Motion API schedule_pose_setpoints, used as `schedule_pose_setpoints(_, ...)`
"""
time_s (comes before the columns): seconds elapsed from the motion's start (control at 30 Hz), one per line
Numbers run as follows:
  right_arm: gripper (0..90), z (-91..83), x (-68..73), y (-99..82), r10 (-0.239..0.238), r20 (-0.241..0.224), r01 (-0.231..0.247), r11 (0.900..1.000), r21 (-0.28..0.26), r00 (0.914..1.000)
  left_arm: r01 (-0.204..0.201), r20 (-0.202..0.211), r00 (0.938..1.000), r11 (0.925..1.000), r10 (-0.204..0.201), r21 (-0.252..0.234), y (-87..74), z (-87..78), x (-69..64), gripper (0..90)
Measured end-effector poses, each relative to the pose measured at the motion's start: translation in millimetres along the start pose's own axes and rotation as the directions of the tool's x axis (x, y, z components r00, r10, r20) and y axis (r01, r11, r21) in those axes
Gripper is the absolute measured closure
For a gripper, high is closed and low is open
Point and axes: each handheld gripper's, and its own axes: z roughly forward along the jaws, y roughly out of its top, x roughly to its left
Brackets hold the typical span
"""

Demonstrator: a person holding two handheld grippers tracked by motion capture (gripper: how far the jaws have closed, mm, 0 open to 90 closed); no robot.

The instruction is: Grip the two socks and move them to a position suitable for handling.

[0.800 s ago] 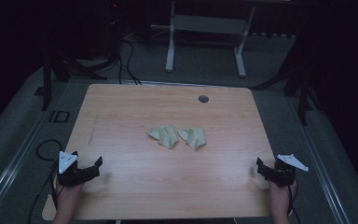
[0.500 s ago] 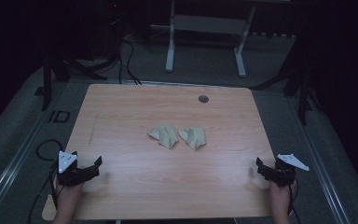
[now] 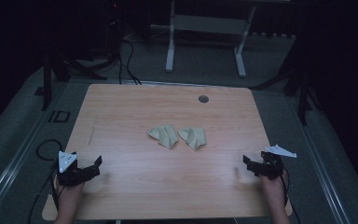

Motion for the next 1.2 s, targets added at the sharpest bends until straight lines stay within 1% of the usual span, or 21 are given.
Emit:
schedule_pose_setpoints(0.07, 14.0, 6.0, 5.6, 5.4, -0.017, -0.030, 0.018, 0.9997, 0.016, 0.9994, 0.002, -0.004, 1.0000, 1.0000, -0.002, -0.003, 0.5, -0.6, 0.5, 1.8)
schedule_pose_setpoints(0.17, 13.9, 16.3, 16.3, 14.0, -0.056, -0.078, 0.060, 0.9972, 0.044, 0.9954, 0.013, -0.010, 0.9999, 0.9999, -0.013, -0.009, 1.1, -1.8, 1.7, 1.8)
schedule_pose_setpoints(0.23, 13.7, 21.0, 22.0, 18.4, -0.062, -0.102, 0.067, 0.9964, 0.052, 0.9929, 0.025, 0.001, 0.9997, 0.9996, -0.025, -0.012, 1.0, -2.2, 2.2, 1.8)
schedule_pose_setpoints(0.3, 13.4, 26.3, 28.5, 24.1, -0.061, -0.147, 0.070, 0.9962, 0.053, 0.9873, 0.025, 0.002, 0.9997, 0.9997, -0.025, -0.006, 0.8, -1.6, 1.9, 1.8)
schedule_pose_setpoints(0.33, 13.4, 28.6, 31.7, 26.5, -0.060, -0.158, 0.069, 0.9963, 0.050, 0.9857, 0.026, 0.005, 0.9997, 0.9997, -0.026, -0.007, 0.7, -1.3, 1.8, 1.8)
schedule_pose_setpoints(0.5, 13.2, 40.0, 47.4, 39.5, -0.063, -0.177, 0.074, 0.9956, 0.057, 0.9822, 0.012, 0.025, 0.9996, 0.9999, -0.013, 0.008, 0.4, 0.1, -0.5, 1.8)
schedule_pose_setpoints(0.57, 13.3, 45.1, 55.2, 45.4, -0.073, -0.175, 0.085, 0.9944, 0.063, 0.9819, 0.004, 0.040, 0.9992, 0.9998, -0.005, 0.020, 1.0, 0.7, -2.6, 1.8)
schedule_pose_setpoints(0.63, 13.3, 49.4, 62.5, 50.2, -0.088, -0.190, 0.101, 0.9930, 0.062, 0.9779, 0.015, 0.054, 0.9984, 0.9994, -0.016, 0.033, 1.4, 1.1, -4.1, 1.8)
schedule_pose_setpoints(0.67, 13.2, 52.9, 67.4, 53.7, -0.095, -0.205, 0.110, 0.9919, 0.063, 0.9741, 0.024, 0.061, 0.9978, 0.9989, -0.026, 0.040, 1.6, 1.1, -4.2, 1.8)
schedule_pose_setpoints(0.73, 13.3, 57.7, 74.9, 58.6, -0.115, -0.207, 0.131, 0.9891, 0.066, 0.9716, 0.040, 0.074, 0.9963, 0.9981, -0.043, 0.047, 1.7, 0.9, -3.7, 1.8)
schedule_pose_setpoints(0.8, 13.4, 64.5, 83.7, 66.4, -0.128, -0.223, 0.146, 0.9867, 0.071, 0.9664, 0.041, 0.069, 0.9966, 0.9975, -0.045, 0.058, 1.9, 0.5, -3.6, 1.7)
schedule_pose_setpoints(0.83, 13.4, 64.5, 83.7, 66.4, -0.128, -0.223, 0.146, 0.9867, 0.071, 0.9664, 0.036, 0.064, 0.9972, 0.9979, -0.039, 0.054, 1.7, 0.1, -3.8, 1.7)
schedule_pose_setpoints(0.87, 14.1, 69.5, 89.7, 72.7, -0.142, -0.232, 0.160, 0.9852, 0.061, 0.9624, 0.029, 0.061, 0.9977, 0.9982, -0.032, 0.053, 1.6, -0.2, -4.1, 1.8)
schedule_pose_setpoints(0.9, 14.1, 69.5, 89.7, 72.7, -0.142, -0.232, 0.160, 0.9852, 0.061, 0.9624, 0.021, 0.058, 0.9980, 0.9983, -0.025, 0.055, 1.7, -0.4, -4.4, 1.8)
schedule_pose_setpoints(0.93, 14.4, 75.8, 96.7, 79.1, -0.162, -0.232, 0.180, 0.9818, 0.059, 0.9592, 0.019, 0.057, 0.9981, 0.9982, -0.022, 0.057, 1.7, -0.1, -4.6, 1.7)
schedule_pose_setpoints(1.0, 14.6, 78.0, 98.9, 81.1, -0.166, -0.235, 0.185, 0.9810, 0.059, 0.9576, 0.018, 0.061, 0.9979, 0.9978, -0.022, 0.064, 1.9, 0.3, -4.7, 1.7)
schedule_pose_setpoints(1.03, 16.7, 85.0, 106.2, 86.6, -0.182, -0.236, 0.201, 0.9776, 0.060, 0.9546, 0.016, 0.058, 0.9981, 0.9976, -0.020, 0.067, 2.0, 0.7, -5.2, 1.7)
schedule_pose_setpoints(1.1, 16.7, 87.5, 108.7, 88.3, -0.184, -0.239, 0.204, 0.9769, 0.063, 0.9535, 0.006, 0.056, 0.9984, 0.9976, -0.010, 0.069, 1.7, 1.3, -5.6, 1.7)
schedule_pose_setpoints(1.13, 17.8, 95.1, 116.1, 92.6, -0.194, -0.242, 0.216, 0.9739, 0.069, 0.9507, 0.002, 0.056, 0.9984, 0.9975, -0.006, 0.071, 1.6, 1.6, -5.6, 1.7)
schedule_pose_setpoints(1.17, 17.8, 95.1, 116.1, 92.6, -0.194, -0.242, 0.216, 0.9739, 0.069, 0.9507, 0.000, 0.055, 0.9985, 0.9974, -0.004, 0.072, 1.6, 1.6, -5.4, 1.7)
schedule_pose_setpoints(1.2, 19.4, 102.6, 122.2, 95.8, -0.200, -0.254, 0.226, 0.9712, 0.077, 0.9464, 0.004, 0.056, 0.9984, 0.9975, -0.008, 0.070, 1.6, 1.5, -4.8, 1.7)
